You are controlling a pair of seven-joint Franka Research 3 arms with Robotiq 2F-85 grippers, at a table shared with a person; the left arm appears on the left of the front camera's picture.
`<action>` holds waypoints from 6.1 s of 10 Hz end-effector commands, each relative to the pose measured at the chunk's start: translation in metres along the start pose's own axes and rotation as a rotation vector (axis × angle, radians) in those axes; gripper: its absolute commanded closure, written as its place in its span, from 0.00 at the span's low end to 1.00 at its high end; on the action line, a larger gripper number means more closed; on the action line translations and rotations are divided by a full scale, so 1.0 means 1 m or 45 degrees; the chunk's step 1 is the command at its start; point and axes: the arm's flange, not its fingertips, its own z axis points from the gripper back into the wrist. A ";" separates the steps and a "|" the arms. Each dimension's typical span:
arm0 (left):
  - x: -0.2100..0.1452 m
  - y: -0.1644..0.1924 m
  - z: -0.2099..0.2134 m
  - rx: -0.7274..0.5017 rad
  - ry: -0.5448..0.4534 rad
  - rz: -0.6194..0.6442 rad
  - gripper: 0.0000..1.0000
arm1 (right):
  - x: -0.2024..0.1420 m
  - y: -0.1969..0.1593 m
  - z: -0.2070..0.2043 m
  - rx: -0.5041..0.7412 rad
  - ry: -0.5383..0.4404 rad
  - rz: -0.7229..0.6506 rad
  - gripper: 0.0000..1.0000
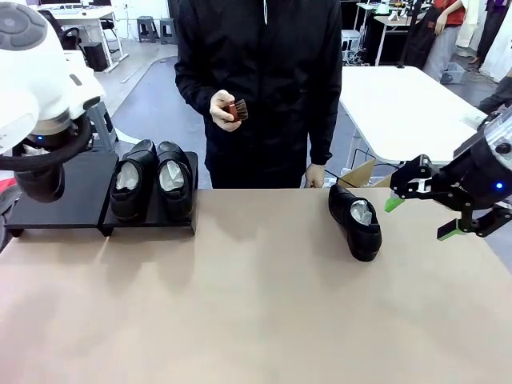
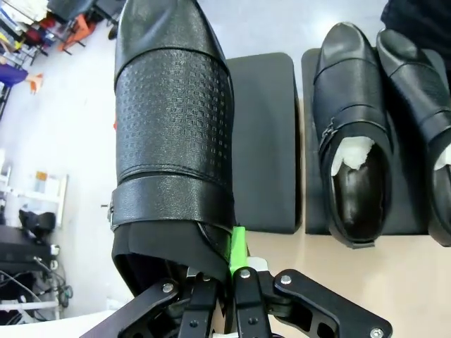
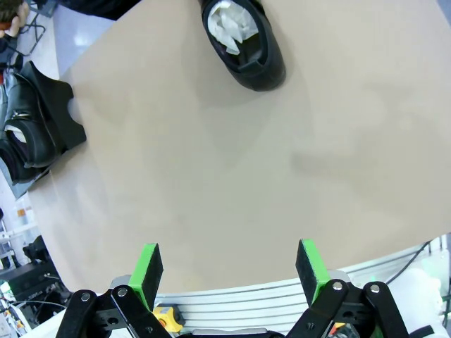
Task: Organize the shoes by placing them on the stand.
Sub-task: Place the Shoe from the middle of the table onto the Shoes Stand, then pick up one Shoe and place it in the middle of the table.
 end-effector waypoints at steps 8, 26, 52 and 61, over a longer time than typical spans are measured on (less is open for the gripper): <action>0.013 0.034 -0.114 -0.034 -0.116 -0.054 1.00 | 0.001 0.000 0.000 0.024 0.017 0.013 0.00; 0.013 0.062 -0.159 0.023 -0.065 -0.106 0.00 | 0.001 0.000 0.000 0.024 0.017 0.013 0.00; -0.026 0.007 0.051 -0.689 0.170 -0.519 0.00 | 0.092 0.028 -0.054 -0.174 0.142 0.132 0.00; -0.026 0.007 0.051 -0.689 0.170 -0.519 0.00 | 0.139 0.096 -0.158 -0.445 0.141 0.308 0.00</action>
